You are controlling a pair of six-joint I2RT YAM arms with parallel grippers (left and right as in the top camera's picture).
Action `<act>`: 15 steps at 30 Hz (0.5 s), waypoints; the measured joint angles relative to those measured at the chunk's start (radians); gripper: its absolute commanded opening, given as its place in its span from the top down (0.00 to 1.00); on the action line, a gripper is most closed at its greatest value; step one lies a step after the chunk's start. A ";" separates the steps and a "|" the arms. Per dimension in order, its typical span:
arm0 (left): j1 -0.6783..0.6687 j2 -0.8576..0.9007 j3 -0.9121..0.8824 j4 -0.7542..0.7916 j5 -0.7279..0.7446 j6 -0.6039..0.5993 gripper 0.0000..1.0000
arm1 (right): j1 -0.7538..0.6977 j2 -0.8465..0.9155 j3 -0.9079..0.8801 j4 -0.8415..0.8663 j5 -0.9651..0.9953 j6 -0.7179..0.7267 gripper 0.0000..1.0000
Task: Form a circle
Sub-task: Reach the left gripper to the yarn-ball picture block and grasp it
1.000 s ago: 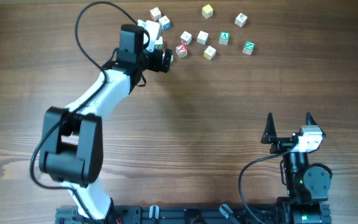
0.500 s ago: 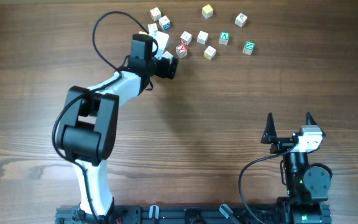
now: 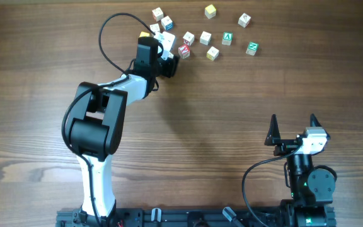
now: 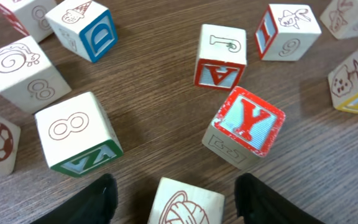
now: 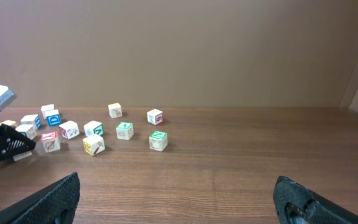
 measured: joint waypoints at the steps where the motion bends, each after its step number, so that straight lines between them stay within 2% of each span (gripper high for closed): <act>1: 0.000 0.000 0.000 0.000 -0.002 0.005 0.53 | 0.000 0.000 0.000 0.000 0.000 0.000 0.01; 5: -0.002 0.000 0.000 -0.008 -0.002 0.002 0.62 | 0.000 0.000 0.000 0.000 0.000 0.000 0.00; 10: -0.002 -0.002 0.000 -0.087 -0.003 0.000 0.66 | 0.000 0.000 0.000 0.000 0.000 0.000 0.00; 15: -0.008 -0.075 0.001 -0.209 -0.005 0.001 0.78 | 0.000 0.000 0.000 0.000 0.000 0.000 0.00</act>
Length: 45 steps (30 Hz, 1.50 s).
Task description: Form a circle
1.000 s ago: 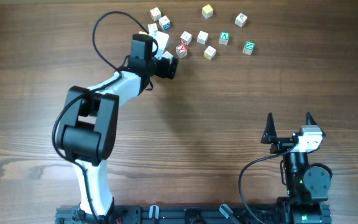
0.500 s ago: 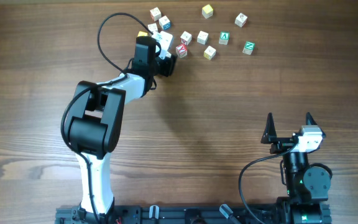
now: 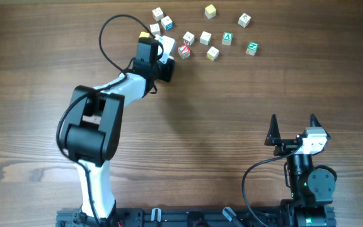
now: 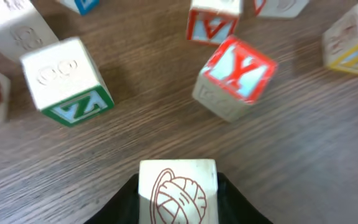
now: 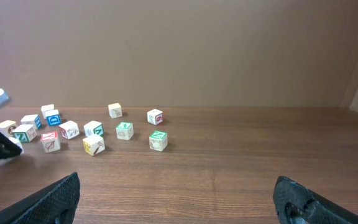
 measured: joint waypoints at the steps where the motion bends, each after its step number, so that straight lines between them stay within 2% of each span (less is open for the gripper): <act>1: -0.006 -0.035 0.000 -0.029 0.000 0.001 0.78 | 0.000 0.000 0.000 0.000 0.000 0.000 0.00; 8: -0.079 -0.235 0.003 -0.174 0.000 -0.001 0.78 | 0.000 0.000 0.000 0.000 0.000 0.000 0.00; 14: -0.226 -0.258 0.004 -0.271 0.000 -0.001 0.78 | 0.000 0.000 0.000 0.000 0.000 0.000 0.00; 20: -0.325 -0.232 0.004 -0.272 0.000 0.000 0.78 | 0.000 0.000 0.000 0.000 0.000 0.000 0.00; 25: -0.377 -0.143 0.004 -0.236 0.000 -0.001 0.78 | 0.000 0.000 0.000 0.000 0.000 0.000 0.00; 39: -0.410 -0.022 0.004 -0.156 0.000 -0.001 0.67 | 0.000 0.000 0.000 0.000 0.000 0.000 0.00; 45: -0.410 -0.022 0.004 -0.151 0.000 -0.001 0.67 | 0.000 0.000 0.000 0.000 0.000 0.000 0.00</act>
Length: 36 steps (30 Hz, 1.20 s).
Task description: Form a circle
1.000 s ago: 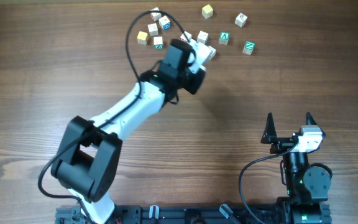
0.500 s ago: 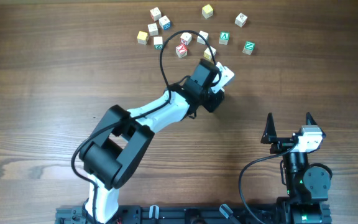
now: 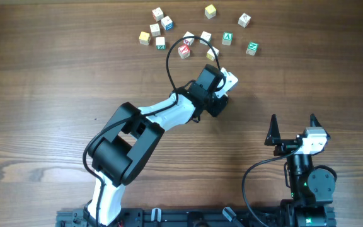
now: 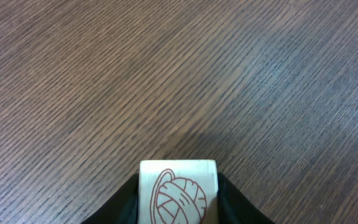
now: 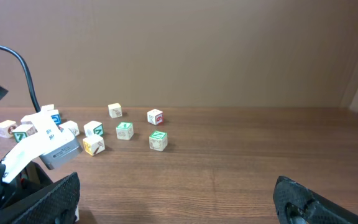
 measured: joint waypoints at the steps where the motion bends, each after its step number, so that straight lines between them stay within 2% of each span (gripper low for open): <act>1: 0.000 0.000 0.000 0.002 0.000 -0.001 0.67 | 0.000 0.000 0.000 0.000 0.000 0.000 0.00; 14: 0.000 0.000 0.000 0.018 -0.060 -0.076 0.55 | 0.000 0.000 0.000 0.000 0.000 0.000 0.00; 17: 0.000 0.000 0.000 0.019 -0.060 -0.076 0.55 | 0.000 0.000 0.000 0.000 0.000 0.000 0.00; 19: 0.000 0.000 0.000 0.018 -0.060 -0.076 0.60 | 0.000 0.000 0.000 0.000 0.000 0.000 0.00; 26: 0.000 0.000 0.000 0.022 -0.060 -0.080 0.67 | 0.000 0.000 0.000 0.000 0.000 0.000 0.00; 36: 0.000 0.000 0.000 0.026 -0.060 -0.095 0.67 | 0.000 0.000 0.000 0.000 0.000 0.000 0.00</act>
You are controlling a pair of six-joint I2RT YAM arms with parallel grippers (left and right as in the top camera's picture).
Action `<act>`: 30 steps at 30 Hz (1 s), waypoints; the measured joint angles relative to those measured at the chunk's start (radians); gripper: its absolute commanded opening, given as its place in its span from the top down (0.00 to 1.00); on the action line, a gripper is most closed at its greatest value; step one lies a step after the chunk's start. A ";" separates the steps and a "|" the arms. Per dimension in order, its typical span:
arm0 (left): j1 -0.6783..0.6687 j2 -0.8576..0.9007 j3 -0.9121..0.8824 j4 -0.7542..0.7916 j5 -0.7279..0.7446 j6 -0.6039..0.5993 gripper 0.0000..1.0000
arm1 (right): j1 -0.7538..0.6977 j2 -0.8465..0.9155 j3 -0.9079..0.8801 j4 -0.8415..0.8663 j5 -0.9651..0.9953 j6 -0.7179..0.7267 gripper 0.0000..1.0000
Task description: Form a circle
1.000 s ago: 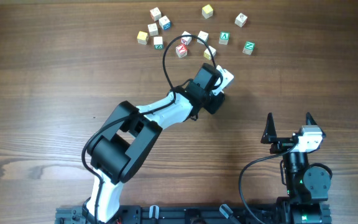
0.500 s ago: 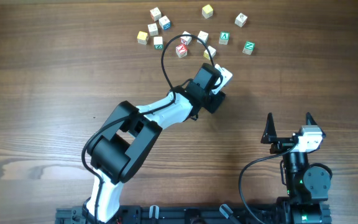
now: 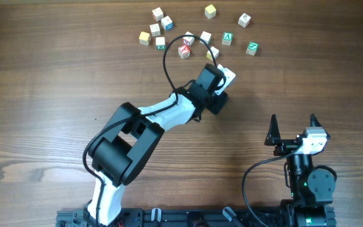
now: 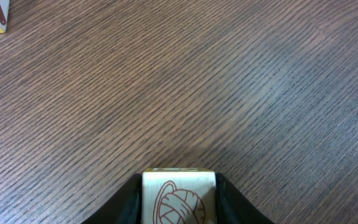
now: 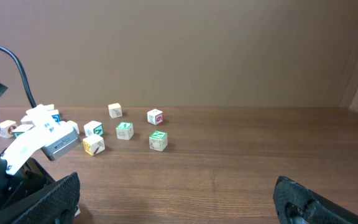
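Observation:
My left gripper is shut on a wooden block with a red yarn-ball drawing, low over bare table. In the overhead view that gripper sits mid-table, just below the loose blocks, and hides the held block. Several lettered blocks lie scattered along the far side, among them a red Y block, a green A block and a green Z block. A yellow-edged block shows at the wrist view's top left corner. My right gripper rests open near the front right, holding nothing.
The left arm's black cable loops over the blocks near the red Y block. The wooden table stretches wide to the left and front. A brown wall stands behind the far edge.
My left gripper, still shut on the yarn-ball block, has shifted slightly toward the far blocks; a yellow-edged block now shows at the wrist view's corner. The right arm has not moved.
My left gripper stood open around the yarn-ball block in the far-left cluster. Then it was shut on that block there. Later it held the block over bare table right of the cluster, below the far blocks, and it remains there now.

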 measured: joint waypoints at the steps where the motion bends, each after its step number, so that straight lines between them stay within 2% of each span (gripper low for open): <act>1: 0.000 0.000 0.000 0.000 0.000 -0.002 0.67 | 0.000 0.000 0.000 0.000 0.000 0.000 0.00; 9: 0.000 0.000 0.000 0.001 -0.031 -0.041 0.66 | 0.000 0.000 0.000 0.000 0.000 0.000 0.00; 13: 0.000 0.000 0.000 0.003 -0.037 -0.049 0.54 | 0.000 0.000 0.000 0.000 0.000 0.000 0.00; 14: 0.000 0.000 0.000 0.003 -0.037 -0.052 0.46 | 0.000 0.000 0.000 0.000 0.000 0.000 0.00; 15: 0.000 0.000 0.000 0.003 -0.038 -0.053 0.43 | 0.000 0.000 0.000 0.000 0.000 0.000 0.00; 20: 0.000 0.000 0.000 0.004 -0.044 -0.060 0.34 | 0.000 0.000 0.000 0.000 0.000 0.000 0.00; 24: 0.000 0.000 0.000 0.008 -0.045 -0.064 0.21 | 0.000 0.000 0.000 0.000 0.000 0.000 0.00; 28: 0.000 -0.002 0.000 0.009 -0.046 -0.061 0.00 | 0.000 0.000 0.000 0.000 0.000 0.000 0.00; 30: 0.000 -0.020 0.000 -0.009 -0.053 -0.058 0.00 | 0.000 0.000 0.000 0.000 0.000 0.000 0.00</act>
